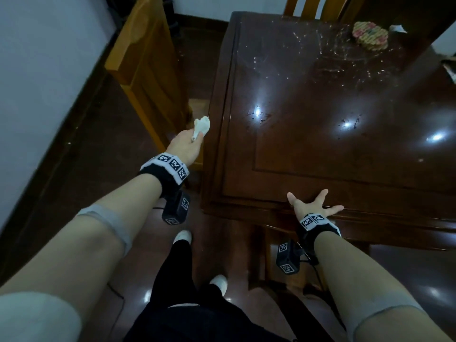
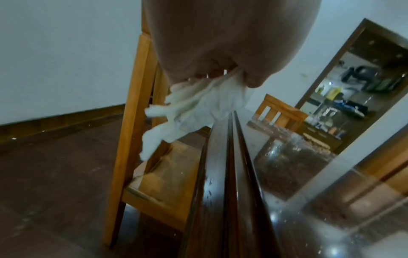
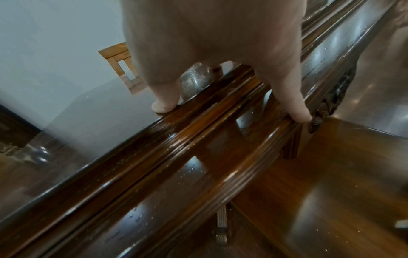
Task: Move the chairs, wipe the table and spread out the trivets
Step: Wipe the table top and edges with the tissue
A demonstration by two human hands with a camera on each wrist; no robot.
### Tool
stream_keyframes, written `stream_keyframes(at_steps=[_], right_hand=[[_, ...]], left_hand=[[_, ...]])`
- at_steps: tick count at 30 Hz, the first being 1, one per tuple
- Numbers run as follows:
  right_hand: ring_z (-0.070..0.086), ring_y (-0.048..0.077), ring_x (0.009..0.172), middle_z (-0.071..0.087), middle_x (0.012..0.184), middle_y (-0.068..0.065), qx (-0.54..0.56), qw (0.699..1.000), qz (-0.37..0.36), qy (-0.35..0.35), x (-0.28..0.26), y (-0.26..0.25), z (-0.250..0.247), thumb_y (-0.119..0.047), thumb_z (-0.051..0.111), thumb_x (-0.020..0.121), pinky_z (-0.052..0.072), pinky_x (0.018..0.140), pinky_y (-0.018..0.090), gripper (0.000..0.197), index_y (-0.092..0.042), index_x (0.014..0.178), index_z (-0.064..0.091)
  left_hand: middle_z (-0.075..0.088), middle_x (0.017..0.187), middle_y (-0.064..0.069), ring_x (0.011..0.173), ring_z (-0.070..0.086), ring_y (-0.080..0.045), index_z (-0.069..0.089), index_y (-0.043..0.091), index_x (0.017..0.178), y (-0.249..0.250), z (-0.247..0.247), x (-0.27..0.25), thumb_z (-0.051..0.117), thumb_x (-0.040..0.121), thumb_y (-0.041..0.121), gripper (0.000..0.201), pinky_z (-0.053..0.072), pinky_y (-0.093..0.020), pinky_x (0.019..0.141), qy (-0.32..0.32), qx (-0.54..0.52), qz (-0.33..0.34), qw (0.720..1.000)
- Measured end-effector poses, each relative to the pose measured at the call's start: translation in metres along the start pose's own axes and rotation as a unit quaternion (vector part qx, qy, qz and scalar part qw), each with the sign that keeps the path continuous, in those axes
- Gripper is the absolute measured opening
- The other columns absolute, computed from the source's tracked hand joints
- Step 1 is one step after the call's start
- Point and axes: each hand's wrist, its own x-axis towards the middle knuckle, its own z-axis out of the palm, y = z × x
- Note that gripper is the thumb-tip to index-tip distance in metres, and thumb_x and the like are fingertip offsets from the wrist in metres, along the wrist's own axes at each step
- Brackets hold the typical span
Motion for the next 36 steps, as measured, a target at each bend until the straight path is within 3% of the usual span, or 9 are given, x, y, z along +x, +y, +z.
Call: stream_keyframes(at_steps=[5,10,19,23,25,27,31,33,36], right_hand=[[0.001,0.05,0.143,-0.032,0.155,0.005,-0.016,1.0,0.004,0.004,0.002,-0.002,0.001,-0.066,0.067,0.073,0.014,0.113,0.065,0.108,-0.047,0.149,-0.008],[-0.002,0.05,0.143,-0.034,0.154,0.006,-0.022,1.0,0.003,0.007,0.004,-0.003,0.002,-0.066,0.065,0.075,0.013,0.113,0.064,0.108,-0.045,0.149,-0.01],[-0.003,0.05,0.143,-0.035,0.153,0.006,-0.022,1.0,0.002,0.005,0.0,-0.002,0.0,-0.063,0.066,0.075,0.018,0.111,0.063,0.107,-0.045,0.149,-0.009],[0.005,0.049,0.143,-0.033,0.154,0.01,-0.039,0.999,0.006,-0.01,-0.007,-0.002,-0.007,-0.065,0.066,0.076,0.017,0.113,0.059,0.109,-0.039,0.151,-0.01],[0.008,0.046,0.144,-0.024,0.158,0.012,-0.036,0.999,-0.007,-0.003,-0.015,-0.006,-0.009,-0.056,0.065,0.082,0.017,0.114,0.056,0.102,-0.032,0.153,-0.004],[0.008,0.039,0.146,-0.011,0.161,0.011,-0.013,0.998,-0.051,0.023,-0.021,-0.011,-0.007,-0.041,0.063,0.087,0.017,0.116,0.053,0.089,-0.024,0.155,0.007],[0.032,0.028,0.14,0.031,0.154,0.008,0.063,0.976,-0.21,-0.001,-0.049,-0.031,0.003,-0.035,0.056,0.092,0.028,0.114,0.043,0.061,-0.017,0.147,0.036],[0.044,0.022,0.132,0.048,0.143,0.002,0.088,0.955,-0.266,-0.101,-0.071,-0.044,0.008,-0.046,0.053,0.093,0.032,0.111,0.036,0.055,-0.018,0.14,0.048],[0.051,0.017,0.127,0.056,0.137,-0.001,0.089,0.918,-0.288,-0.258,-0.099,-0.059,0.016,-0.075,0.047,0.078,0.034,0.112,0.041,0.08,-0.02,0.135,0.054]], left_hand=[[0.042,0.147,-0.01,0.134,0.04,-0.027,0.037,0.007,0.145,-0.009,0.053,0.003,0.036,0.102,0.033,0.05,0.029,-0.036,0.112,-0.117,0.095,0.029,0.988],[0.013,0.16,-0.005,0.148,0.008,-0.016,0.015,0.014,0.153,-0.01,0.08,-0.03,0.03,0.104,0.033,0.055,0.008,-0.029,0.117,-0.186,0.057,0.011,0.981],[0.016,0.16,-0.003,0.144,0.025,-0.023,0.014,0.023,0.154,-0.018,0.061,-0.085,0.025,0.103,0.043,0.055,0.023,-0.034,0.112,-0.264,0.16,0.018,0.951],[0.048,0.144,-0.003,0.131,0.043,-0.026,0.046,0.021,0.14,-0.017,0.048,-0.107,0.029,0.101,0.05,0.052,0.032,-0.033,0.103,-0.288,0.179,0.014,0.941],[0.064,0.116,-0.003,0.113,0.057,-0.027,0.064,0.022,0.105,-0.014,0.044,-0.113,0.035,0.1,0.047,0.039,0.041,-0.037,0.094,-0.329,0.129,0.015,0.935],[0.066,0.094,-0.003,0.098,0.062,-0.026,0.06,0.02,0.08,-0.01,0.04,-0.119,0.038,0.099,0.044,0.038,0.045,-0.041,0.088,-0.349,0.068,0.011,0.935],[0.068,0.106,-0.017,0.102,0.062,-0.034,0.064,0.001,0.104,0.001,0.03,-0.122,0.044,0.091,0.048,0.053,0.044,-0.05,0.096,-0.318,-0.084,-0.011,0.944],[0.067,0.111,-0.014,0.106,0.062,-0.031,0.064,0.003,0.111,0.009,0.02,-0.118,0.044,0.098,0.04,0.044,0.043,-0.047,0.097,-0.309,-0.116,-0.004,0.944],[0.07,0.109,-0.008,0.102,0.065,-0.024,0.065,0.01,0.113,0.018,0.004,-0.108,0.042,0.101,0.036,0.037,0.047,-0.041,0.094,-0.306,-0.191,-0.019,0.933]])
